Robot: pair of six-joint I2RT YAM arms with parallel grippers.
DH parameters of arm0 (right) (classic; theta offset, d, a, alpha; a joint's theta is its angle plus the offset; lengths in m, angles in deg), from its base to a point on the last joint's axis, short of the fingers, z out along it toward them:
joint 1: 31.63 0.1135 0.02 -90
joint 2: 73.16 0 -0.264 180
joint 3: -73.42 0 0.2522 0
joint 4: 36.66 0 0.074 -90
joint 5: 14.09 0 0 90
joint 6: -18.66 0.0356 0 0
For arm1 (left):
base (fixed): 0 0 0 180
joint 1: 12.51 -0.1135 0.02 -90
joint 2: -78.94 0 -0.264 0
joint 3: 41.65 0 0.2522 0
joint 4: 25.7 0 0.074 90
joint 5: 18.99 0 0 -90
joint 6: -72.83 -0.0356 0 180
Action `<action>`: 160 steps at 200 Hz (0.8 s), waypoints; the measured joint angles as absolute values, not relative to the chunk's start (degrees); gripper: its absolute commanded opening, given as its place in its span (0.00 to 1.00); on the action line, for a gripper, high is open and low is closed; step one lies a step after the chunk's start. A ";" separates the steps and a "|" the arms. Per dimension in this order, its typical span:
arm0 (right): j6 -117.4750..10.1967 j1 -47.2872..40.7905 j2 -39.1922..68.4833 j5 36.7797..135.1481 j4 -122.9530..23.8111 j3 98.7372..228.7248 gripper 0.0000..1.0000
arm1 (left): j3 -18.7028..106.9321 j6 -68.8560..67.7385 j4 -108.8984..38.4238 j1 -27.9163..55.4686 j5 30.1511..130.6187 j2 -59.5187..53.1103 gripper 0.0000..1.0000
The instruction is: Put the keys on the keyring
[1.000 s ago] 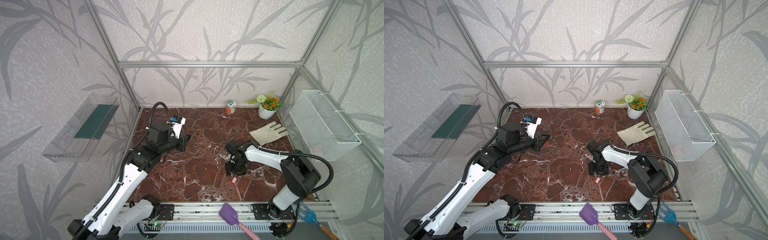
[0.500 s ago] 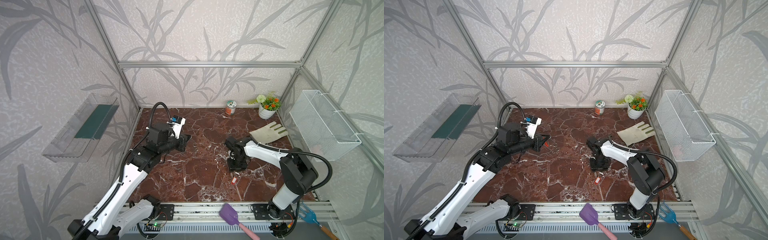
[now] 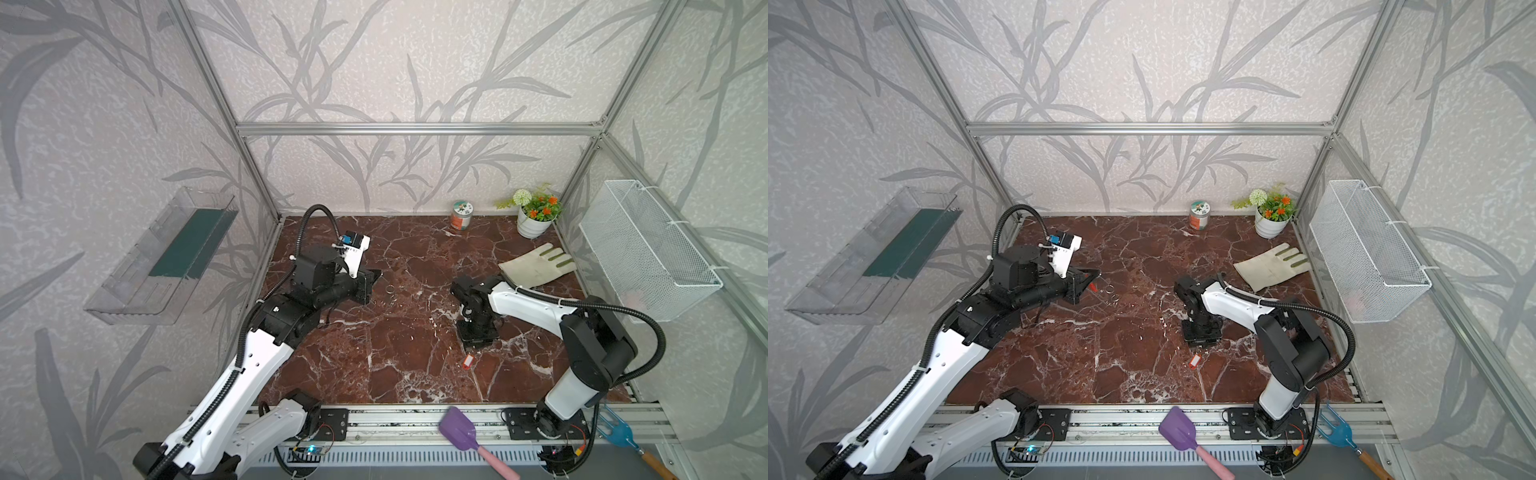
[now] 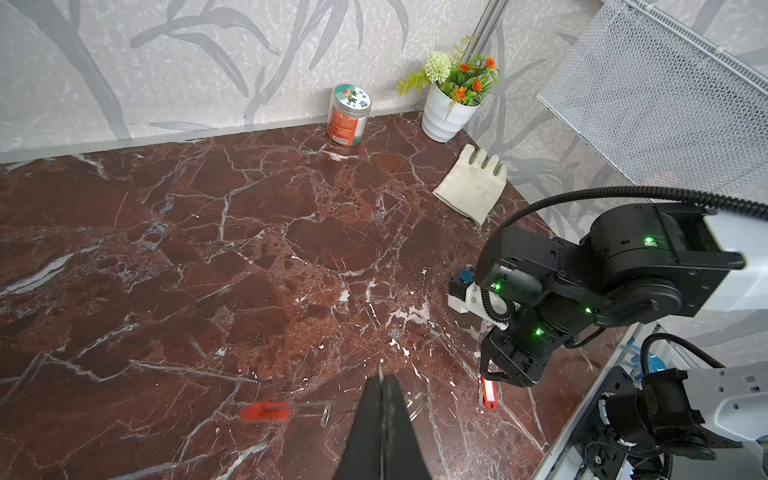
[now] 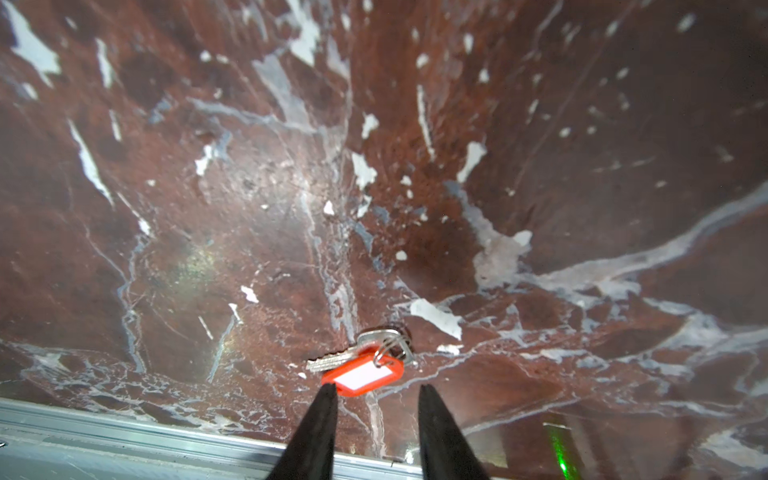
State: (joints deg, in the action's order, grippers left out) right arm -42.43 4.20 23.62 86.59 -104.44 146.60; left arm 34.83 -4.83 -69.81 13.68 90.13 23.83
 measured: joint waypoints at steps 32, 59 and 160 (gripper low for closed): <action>-42.28 4.20 25.15 87.38 -103.98 146.27 0.31 | 34.83 -5.00 -69.81 13.68 90.11 24.04 0.00; -42.26 4.20 26.30 87.81 -103.13 145.39 0.31 | 34.83 -5.02 -69.81 13.68 90.11 24.07 0.00; -42.00 4.20 27.42 88.42 -102.85 145.37 0.23 | 34.37 -5.13 -69.81 13.68 89.93 24.15 0.00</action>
State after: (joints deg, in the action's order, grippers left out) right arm -42.00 4.20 27.42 88.42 -102.85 145.37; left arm 34.37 -5.13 -69.81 13.68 89.93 24.15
